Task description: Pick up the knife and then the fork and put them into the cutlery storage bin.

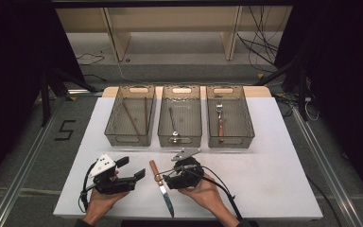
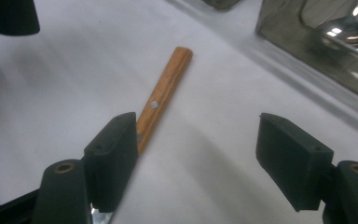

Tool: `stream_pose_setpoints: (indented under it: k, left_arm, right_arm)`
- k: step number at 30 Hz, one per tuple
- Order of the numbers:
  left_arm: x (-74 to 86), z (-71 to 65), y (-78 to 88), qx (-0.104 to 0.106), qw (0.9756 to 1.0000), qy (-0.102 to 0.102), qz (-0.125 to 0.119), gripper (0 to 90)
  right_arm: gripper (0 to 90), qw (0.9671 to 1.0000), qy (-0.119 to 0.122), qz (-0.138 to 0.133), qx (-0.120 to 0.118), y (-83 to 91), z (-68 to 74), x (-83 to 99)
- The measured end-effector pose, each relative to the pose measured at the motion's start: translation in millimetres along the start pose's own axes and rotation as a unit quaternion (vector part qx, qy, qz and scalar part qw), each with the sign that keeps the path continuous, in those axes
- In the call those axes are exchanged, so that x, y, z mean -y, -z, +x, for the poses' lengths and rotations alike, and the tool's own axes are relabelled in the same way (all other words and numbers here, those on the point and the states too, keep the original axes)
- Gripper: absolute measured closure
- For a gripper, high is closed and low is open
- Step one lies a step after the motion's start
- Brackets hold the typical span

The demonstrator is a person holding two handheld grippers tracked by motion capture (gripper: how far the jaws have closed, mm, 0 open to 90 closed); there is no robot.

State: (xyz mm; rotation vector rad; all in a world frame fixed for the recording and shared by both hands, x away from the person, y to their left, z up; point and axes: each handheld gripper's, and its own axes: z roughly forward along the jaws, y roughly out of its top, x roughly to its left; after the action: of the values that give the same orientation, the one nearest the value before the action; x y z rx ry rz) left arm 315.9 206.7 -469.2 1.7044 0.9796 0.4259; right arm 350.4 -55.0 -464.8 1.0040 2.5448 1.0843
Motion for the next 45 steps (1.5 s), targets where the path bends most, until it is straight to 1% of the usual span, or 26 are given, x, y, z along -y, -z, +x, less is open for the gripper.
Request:
stream_pose_setpoints:
  k: [2, 5, 8, 13, 14, 15, 18, 21, 25, 27, 30, 34, 40, 43, 45]
  left_arm:
    - [0.0, 0.1, 0.1, -0.001, 1.0000, 0.000, 0.000, 16.0]
    - [-0.2, 0.1, 0.3, -0.001, 1.0000, 0.002, -0.002, 16.0]
    - [-0.3, 0.7, 0.5, -0.004, 1.0000, 0.002, -0.003, 16.0]
    - [-0.4, 0.8, 0.9, -0.006, 1.0000, 0.003, -0.005, 16.0]
    - [-0.4, 0.9, 1.1, -0.006, 1.0000, 0.003, -0.005, 16.0]
    - [-0.4, 0.9, 1.2, -0.006, 1.0000, 0.003, -0.005, 16.0]
    - [-0.4, 1.0, 1.3, -0.007, 1.0000, 0.003, -0.005, 16.0]
    - [-0.3, 1.1, 1.3, -0.007, 1.0000, 0.003, -0.005, 16.0]
    - [-0.4, 0.9, 1.3, -0.007, 1.0000, 0.004, -0.005, 16.0]
    - [-0.3, 0.7, 1.2, -0.007, 1.0000, 0.002, -0.005, 16.0]
    - [-0.4, 0.5, 1.1, -0.007, 1.0000, 0.001, -0.005, 16.0]
    - [-0.3, 0.3, 0.8, -0.007, 1.0000, 0.002, -0.005, 16.0]
    - [-0.3, 0.7, 1.3, -0.008, 1.0000, 0.003, -0.006, 16.0]
    - [-0.3, 1.0, 1.5, -0.008, 0.9999, 0.003, -0.006, 16.0]
    - [-0.4, 1.2, 1.6, -0.008, 0.9999, 0.004, -0.007, 16.0]
  right_arm:
    - [31.3, 0.9999, 0.008, 0.006, 0.002, -4.5, 4.4, 2.0]
    - [32.4, 0.9997, 0.010, 0.021, -0.007, -12.2, 11.9, 5.5]
    - [33.6, 0.9993, 0.025, 0.027, -0.007, -18.4, 18.6, 7.0]
    - [37.0, 0.9990, 0.027, 0.035, -0.011, -26.1, 25.3, 7.2]
    - [37.7, 0.9987, 0.032, 0.038, -0.010, -27.5, 25.9, 7.3]
    - [38.5, 0.9988, 0.032, 0.037, -0.008, -29.0, 27.3, 7.1]
    - [41.8, 0.9981, 0.048, 0.038, -0.003, -31.9, 30.8, 6.7]
    - [44.6, 0.9978, 0.052, 0.041, 0.002, -34.3, 33.3, 6.1]
    - [50.0, 0.9973, 0.061, 0.040, 0.013, -35.9, 34.2, 4.9]
    - [52.3, 0.9972, 0.062, 0.039, 0.014, -36.0, 34.0, 4.8]
    - [56.7, 0.9972, 0.061, 0.042, 0.012, -35.6, 33.6, 4.3]
    - [64.7, 0.9967, 0.067, 0.045, 0.009, -35.2, 32.6, 3.3]
    - [76.8, 0.9964, 0.068, 0.051, 0.006, -34.4, 30.4, 1.8]
    - [77.3, 0.9965, 0.063, 0.055, -0.003, -34.2, 27.5, 0.7]
    - [77.4, 0.9968, 0.056, 0.057, -0.010, -34.0, 25.3, -0.1]
